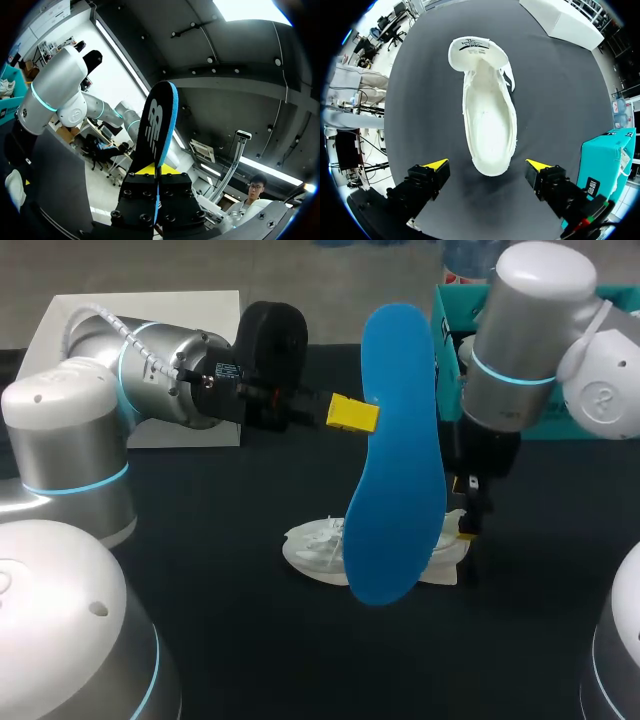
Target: Take the shoe out of the shoebox, open the shoe tongue, remove and reinsert the insole, then place the shoe into the shoebox
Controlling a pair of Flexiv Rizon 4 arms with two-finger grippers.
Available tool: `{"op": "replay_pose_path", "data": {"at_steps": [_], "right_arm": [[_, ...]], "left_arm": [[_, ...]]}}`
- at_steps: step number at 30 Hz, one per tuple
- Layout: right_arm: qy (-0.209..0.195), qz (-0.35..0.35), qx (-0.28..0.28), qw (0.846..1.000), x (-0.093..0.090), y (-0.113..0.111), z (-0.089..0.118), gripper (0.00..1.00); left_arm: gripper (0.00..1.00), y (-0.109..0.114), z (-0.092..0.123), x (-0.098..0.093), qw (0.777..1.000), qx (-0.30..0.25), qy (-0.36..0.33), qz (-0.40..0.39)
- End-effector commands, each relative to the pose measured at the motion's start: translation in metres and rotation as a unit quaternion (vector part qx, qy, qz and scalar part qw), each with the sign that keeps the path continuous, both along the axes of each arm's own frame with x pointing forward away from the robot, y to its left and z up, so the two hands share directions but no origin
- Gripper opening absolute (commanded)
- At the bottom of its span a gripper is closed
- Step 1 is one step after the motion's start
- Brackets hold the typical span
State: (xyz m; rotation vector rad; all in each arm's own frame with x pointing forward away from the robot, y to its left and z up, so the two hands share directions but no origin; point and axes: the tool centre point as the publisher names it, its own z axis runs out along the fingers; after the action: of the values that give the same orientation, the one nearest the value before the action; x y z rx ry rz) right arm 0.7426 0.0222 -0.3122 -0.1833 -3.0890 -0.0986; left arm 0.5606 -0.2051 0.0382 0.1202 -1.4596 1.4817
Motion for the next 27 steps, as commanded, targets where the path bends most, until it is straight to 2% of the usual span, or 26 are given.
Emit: {"op": "replay_pose_path", "data": {"at_steps": [1,12,19,24,27], "right_arm": [[-0.001,0.000,0.000,1.000,-0.001,0.000,0.000,1.00],[-0.001,0.000,0.000,1.000,-0.001,0.000,0.000,1.00],[-0.019,0.024,-0.021,0.999,0.032,0.021,-0.005,1.00],[-0.041,0.034,-0.009,0.999,0.051,0.033,-0.012,1.00],[-0.040,0.047,-0.006,0.998,0.062,0.046,-0.021,1.00]], "left_arm": [[0.00,0.000,0.000,-0.001,1.000,0.000,0.000,0.000],[0.00,0.000,0.000,-0.001,1.000,0.000,0.000,0.000],[0.00,0.000,0.000,-0.001,1.000,0.000,0.000,0.000],[0.00,0.000,0.000,-0.001,1.000,0.000,0.000,0.000],[0.00,0.000,0.000,-0.001,1.000,0.000,0.000,0.000]]}}
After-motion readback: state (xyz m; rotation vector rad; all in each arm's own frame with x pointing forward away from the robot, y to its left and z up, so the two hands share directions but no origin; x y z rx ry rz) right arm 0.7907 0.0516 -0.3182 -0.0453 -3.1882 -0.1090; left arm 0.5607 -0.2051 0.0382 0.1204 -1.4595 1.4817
